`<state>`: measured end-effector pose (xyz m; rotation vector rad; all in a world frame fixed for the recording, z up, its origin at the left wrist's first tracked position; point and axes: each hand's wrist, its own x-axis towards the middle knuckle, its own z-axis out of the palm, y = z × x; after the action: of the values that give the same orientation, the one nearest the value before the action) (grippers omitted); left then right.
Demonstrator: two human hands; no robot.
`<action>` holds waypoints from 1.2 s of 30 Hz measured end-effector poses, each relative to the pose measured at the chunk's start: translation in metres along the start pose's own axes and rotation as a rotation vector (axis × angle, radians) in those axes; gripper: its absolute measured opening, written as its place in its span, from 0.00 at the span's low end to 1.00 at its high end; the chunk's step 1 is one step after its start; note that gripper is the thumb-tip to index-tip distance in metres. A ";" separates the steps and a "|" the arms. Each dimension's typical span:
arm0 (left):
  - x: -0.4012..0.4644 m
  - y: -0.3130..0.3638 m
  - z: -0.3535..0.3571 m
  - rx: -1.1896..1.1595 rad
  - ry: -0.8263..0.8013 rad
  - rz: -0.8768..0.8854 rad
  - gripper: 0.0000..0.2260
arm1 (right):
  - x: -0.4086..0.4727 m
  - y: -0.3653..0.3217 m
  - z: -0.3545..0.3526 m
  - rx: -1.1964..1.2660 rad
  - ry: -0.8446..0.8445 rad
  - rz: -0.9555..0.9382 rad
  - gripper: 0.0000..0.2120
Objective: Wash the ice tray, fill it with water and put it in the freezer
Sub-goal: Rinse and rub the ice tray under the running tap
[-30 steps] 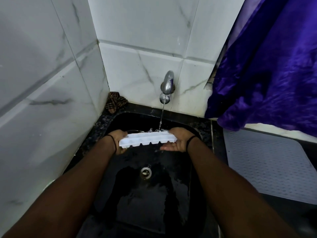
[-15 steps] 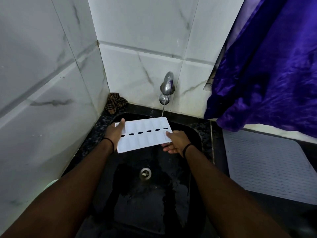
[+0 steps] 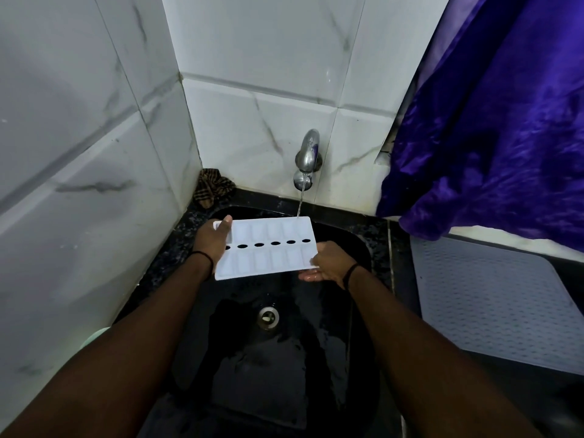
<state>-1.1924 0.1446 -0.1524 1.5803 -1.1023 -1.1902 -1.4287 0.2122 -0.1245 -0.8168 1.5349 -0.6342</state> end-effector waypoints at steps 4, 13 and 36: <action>0.002 0.008 0.002 -0.041 0.008 -0.018 0.13 | 0.007 0.001 0.007 -0.175 0.276 -0.151 0.13; 0.014 0.022 -0.017 -0.122 -0.031 -0.130 0.13 | 0.008 -0.014 0.016 0.033 0.169 -0.104 0.08; 0.022 0.027 -0.035 -0.096 0.255 -0.016 0.11 | 0.035 -0.059 0.015 0.129 -0.030 -0.071 0.10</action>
<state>-1.1589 0.1205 -0.1254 1.6175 -0.8571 -1.0035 -1.4064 0.1498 -0.1008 -0.7825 1.4273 -0.7619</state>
